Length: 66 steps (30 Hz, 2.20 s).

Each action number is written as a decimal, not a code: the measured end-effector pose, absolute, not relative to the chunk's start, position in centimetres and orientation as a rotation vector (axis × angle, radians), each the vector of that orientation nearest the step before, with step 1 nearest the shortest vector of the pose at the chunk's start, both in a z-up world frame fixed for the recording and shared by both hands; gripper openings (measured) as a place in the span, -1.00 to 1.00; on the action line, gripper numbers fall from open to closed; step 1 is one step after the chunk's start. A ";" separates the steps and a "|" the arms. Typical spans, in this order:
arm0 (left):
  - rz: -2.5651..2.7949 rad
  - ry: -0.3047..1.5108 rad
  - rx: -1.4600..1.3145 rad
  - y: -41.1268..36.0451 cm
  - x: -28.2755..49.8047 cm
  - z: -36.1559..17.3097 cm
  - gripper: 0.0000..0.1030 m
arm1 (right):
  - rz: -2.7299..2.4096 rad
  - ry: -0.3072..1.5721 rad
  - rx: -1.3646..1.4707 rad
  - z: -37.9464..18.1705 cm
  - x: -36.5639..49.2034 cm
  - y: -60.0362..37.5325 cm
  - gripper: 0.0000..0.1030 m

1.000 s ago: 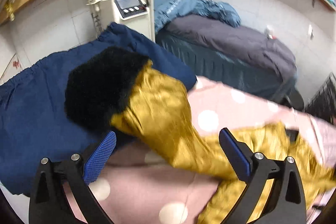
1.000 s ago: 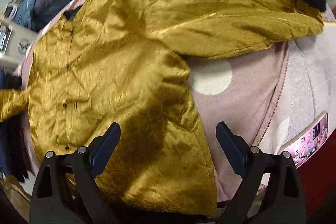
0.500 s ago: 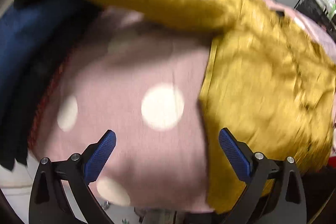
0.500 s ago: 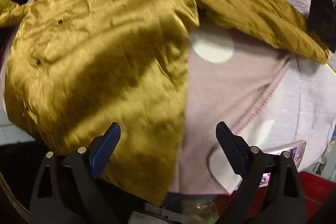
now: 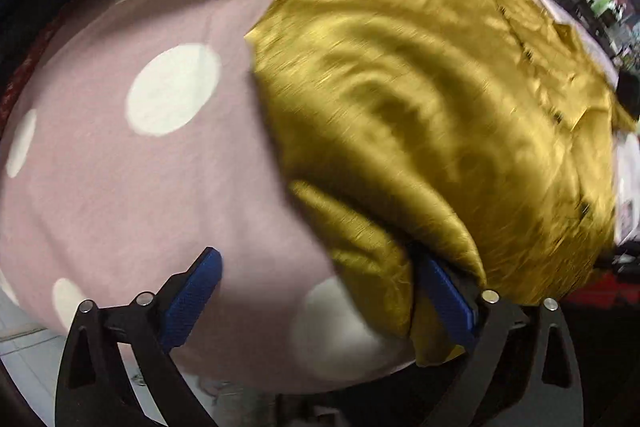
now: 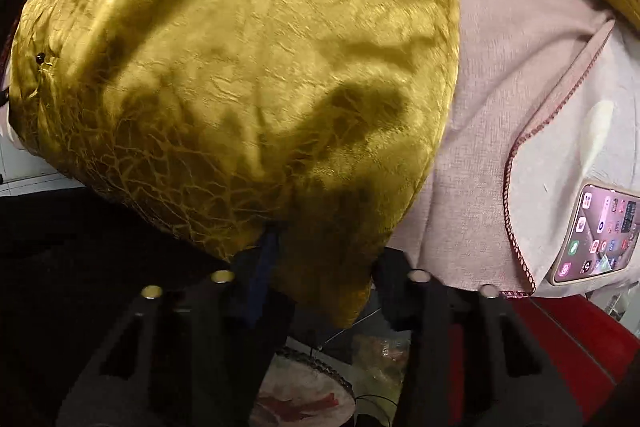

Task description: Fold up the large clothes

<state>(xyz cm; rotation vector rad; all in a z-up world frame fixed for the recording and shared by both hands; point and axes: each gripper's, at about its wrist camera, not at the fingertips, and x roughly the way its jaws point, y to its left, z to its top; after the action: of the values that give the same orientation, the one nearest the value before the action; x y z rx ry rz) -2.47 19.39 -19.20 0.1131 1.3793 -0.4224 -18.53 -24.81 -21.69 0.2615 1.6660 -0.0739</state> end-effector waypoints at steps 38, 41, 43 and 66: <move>-0.460 1.529 -0.080 22.6 -2.4 -21.2 -0.35 | -0.197 1.508 0.640 -13.8 -15.2 -33.2 -0.81; -0.578 1.501 -0.235 23.6 -1.2 -17.4 -0.82 | -0.019 1.499 0.820 -13.4 -16.1 -33.2 -0.81; -0.637 1.431 -0.230 24.9 -0.7 -13.6 -0.83 | 0.093 1.534 0.844 -12.9 -16.9 -32.5 -0.81; -0.418 1.340 0.095 22.1 4.6 -12.6 0.69 | -0.176 1.536 0.256 -14.0 -10.7 -28.0 0.47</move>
<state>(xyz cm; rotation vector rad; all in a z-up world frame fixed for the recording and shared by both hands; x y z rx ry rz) 4.58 22.06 -12.57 0.0951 1.3402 -0.4180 -10.73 -27.98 -13.96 0.2557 1.5360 -0.1757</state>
